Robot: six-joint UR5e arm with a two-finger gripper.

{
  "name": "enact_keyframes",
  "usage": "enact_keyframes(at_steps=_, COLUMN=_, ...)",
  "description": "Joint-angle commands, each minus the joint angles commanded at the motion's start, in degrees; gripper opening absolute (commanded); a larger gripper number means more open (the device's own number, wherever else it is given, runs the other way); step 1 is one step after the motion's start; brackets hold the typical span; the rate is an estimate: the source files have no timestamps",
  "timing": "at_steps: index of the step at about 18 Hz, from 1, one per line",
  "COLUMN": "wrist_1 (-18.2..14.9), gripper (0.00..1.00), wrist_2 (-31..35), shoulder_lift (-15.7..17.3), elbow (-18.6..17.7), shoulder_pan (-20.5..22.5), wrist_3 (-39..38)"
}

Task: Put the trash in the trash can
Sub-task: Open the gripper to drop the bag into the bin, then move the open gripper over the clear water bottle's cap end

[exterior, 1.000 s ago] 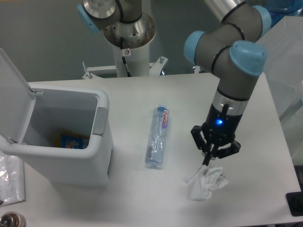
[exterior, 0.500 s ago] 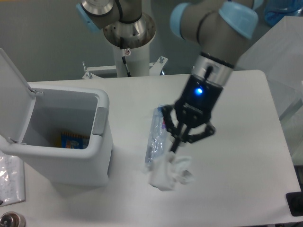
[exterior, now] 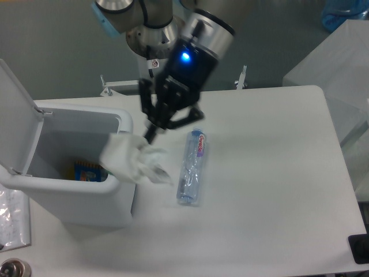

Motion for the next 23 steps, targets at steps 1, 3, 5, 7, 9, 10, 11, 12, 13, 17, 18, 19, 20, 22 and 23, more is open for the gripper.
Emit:
enact_keyframes(at_steps=1, wrist_1=0.0, gripper=0.00, wrist_2=0.0, shoulder_lift=-0.1, elbow=-0.2, shoulder_pan=-1.1, wrist_3=0.0)
enact_keyframes(at_steps=3, wrist_1=0.0, gripper=0.05, wrist_2=-0.2, shoulder_lift=-0.1, elbow=-1.1, shoulder_pan=-2.3, wrist_3=0.0)
enact_keyframes(at_steps=5, wrist_1=0.0, gripper=0.11, wrist_2=-0.3, shoulder_lift=0.2, elbow=-2.4, shoulder_pan=-2.6, wrist_3=0.4)
enact_keyframes(at_steps=7, wrist_1=0.0, gripper=0.29, wrist_2=-0.3, shoulder_lift=0.1, elbow=-3.3, shoulder_pan=-3.2, wrist_3=0.8)
enact_keyframes(at_steps=9, wrist_1=0.1, gripper=0.71, wrist_2=-0.2, shoulder_lift=0.1, elbow=-3.3, shoulder_pan=-3.4, wrist_3=0.8)
enact_keyframes(at_steps=10, wrist_1=0.0, gripper=0.88, wrist_2=-0.2, shoulder_lift=0.1, elbow=-3.3, shoulder_pan=-3.4, wrist_3=0.5)
enact_keyframes(at_steps=11, wrist_1=-0.1, gripper=1.00, wrist_2=0.1, shoulder_lift=0.1, elbow=-3.3, shoulder_pan=-3.4, wrist_3=0.2)
enact_keyframes(at_steps=12, wrist_1=-0.4, gripper=1.00, wrist_2=0.1, shoulder_lift=0.2, elbow=-3.5, shoulder_pan=-3.2, wrist_3=-0.1)
enact_keyframes(at_steps=13, wrist_1=-0.6, gripper=1.00, wrist_2=0.2, shoulder_lift=0.2, elbow=-3.8, shoulder_pan=-3.0, wrist_3=-0.3)
enact_keyframes(at_steps=17, wrist_1=-0.5, gripper=1.00, wrist_2=0.4, shoulder_lift=0.1, elbow=-4.3, shoulder_pan=-2.0, wrist_3=-0.5)
enact_keyframes(at_steps=18, wrist_1=-0.5, gripper=1.00, wrist_2=0.2, shoulder_lift=0.0, elbow=-4.2, shoulder_pan=-0.9, wrist_3=-0.5)
enact_keyframes(at_steps=19, wrist_1=-0.5, gripper=1.00, wrist_2=-0.1, shoulder_lift=-0.2, elbow=-4.2, shoulder_pan=0.2, wrist_3=-0.4)
enact_keyframes(at_steps=20, wrist_1=-0.4, gripper=1.00, wrist_2=-0.1, shoulder_lift=-0.4, elbow=-4.1, shoulder_pan=1.4, wrist_3=-0.4)
enact_keyframes(at_steps=22, wrist_1=-0.1, gripper=1.00, wrist_2=-0.1, shoulder_lift=-1.9, elbow=-3.4, shoulder_pan=3.3, wrist_3=-0.3)
enact_keyframes(at_steps=23, wrist_1=-0.1, gripper=1.00, wrist_2=-0.1, shoulder_lift=-3.2, elbow=-3.1, shoulder_pan=4.3, wrist_3=-0.4)
